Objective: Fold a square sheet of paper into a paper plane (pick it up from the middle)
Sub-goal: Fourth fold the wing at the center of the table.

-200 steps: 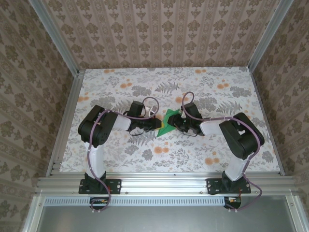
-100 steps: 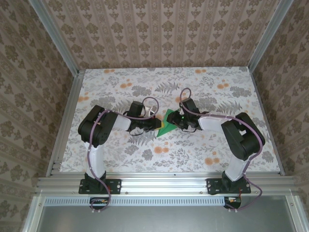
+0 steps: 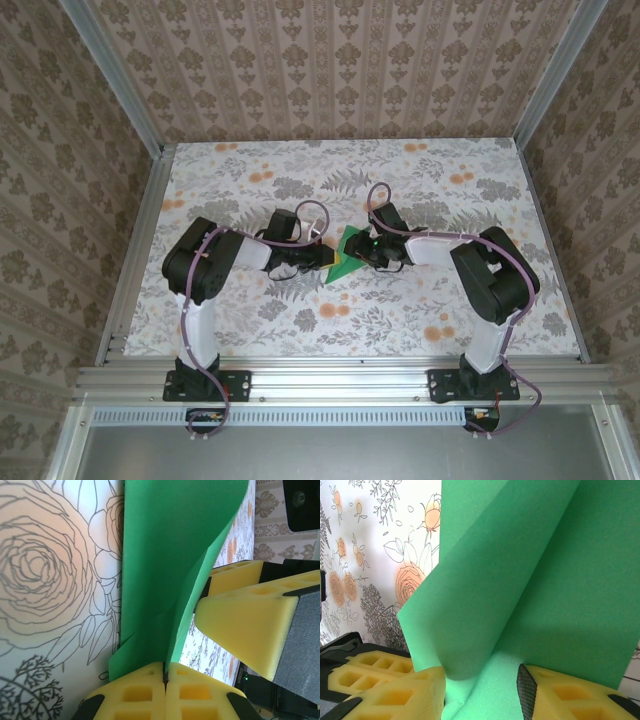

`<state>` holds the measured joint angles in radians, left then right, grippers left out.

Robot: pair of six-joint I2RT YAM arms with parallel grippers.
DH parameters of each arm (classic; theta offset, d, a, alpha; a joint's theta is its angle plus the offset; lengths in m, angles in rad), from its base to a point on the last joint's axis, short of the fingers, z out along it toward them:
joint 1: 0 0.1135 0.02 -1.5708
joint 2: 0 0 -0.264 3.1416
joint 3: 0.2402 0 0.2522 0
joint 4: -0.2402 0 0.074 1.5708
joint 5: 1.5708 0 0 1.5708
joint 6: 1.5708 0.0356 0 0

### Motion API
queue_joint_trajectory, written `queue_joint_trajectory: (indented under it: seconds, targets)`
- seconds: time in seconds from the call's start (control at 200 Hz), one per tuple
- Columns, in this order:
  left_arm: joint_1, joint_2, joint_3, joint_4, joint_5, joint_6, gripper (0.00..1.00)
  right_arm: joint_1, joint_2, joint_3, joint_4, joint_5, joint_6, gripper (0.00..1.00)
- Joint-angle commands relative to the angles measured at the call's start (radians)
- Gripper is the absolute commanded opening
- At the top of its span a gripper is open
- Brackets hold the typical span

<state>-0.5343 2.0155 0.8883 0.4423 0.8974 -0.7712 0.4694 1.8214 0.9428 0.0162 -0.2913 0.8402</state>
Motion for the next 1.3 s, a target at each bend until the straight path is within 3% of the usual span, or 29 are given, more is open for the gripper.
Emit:
queue_joint_trajectory:
  seconds: [0.0,0.265,0.515,0.655,0.975,1.295]
  targets:
    - [0.002,0.032,0.020,-0.054,0.020,0.025,0.10,0.006,0.041,-0.011,-0.075,0.031,0.004,0.45]
    - [-0.016,0.048,0.072,-0.103,0.037,0.052,0.21,0.006,0.058,-0.014,-0.097,0.043,0.017,0.46]
    - [-0.025,0.057,0.084,-0.118,0.044,0.067,0.11,0.006,0.062,-0.017,-0.103,0.047,0.025,0.43]
    - [-0.022,0.047,0.078,-0.115,0.043,0.066,0.11,0.006,0.068,-0.016,-0.111,0.050,0.026,0.44]
    - [-0.005,-0.032,0.040,-0.102,0.054,0.052,0.24,0.006,0.091,-0.002,-0.188,0.094,0.029,0.47]
    - [0.019,-0.134,-0.035,-0.117,0.017,0.059,0.28,0.009,0.121,0.041,-0.299,0.158,0.042,0.50]
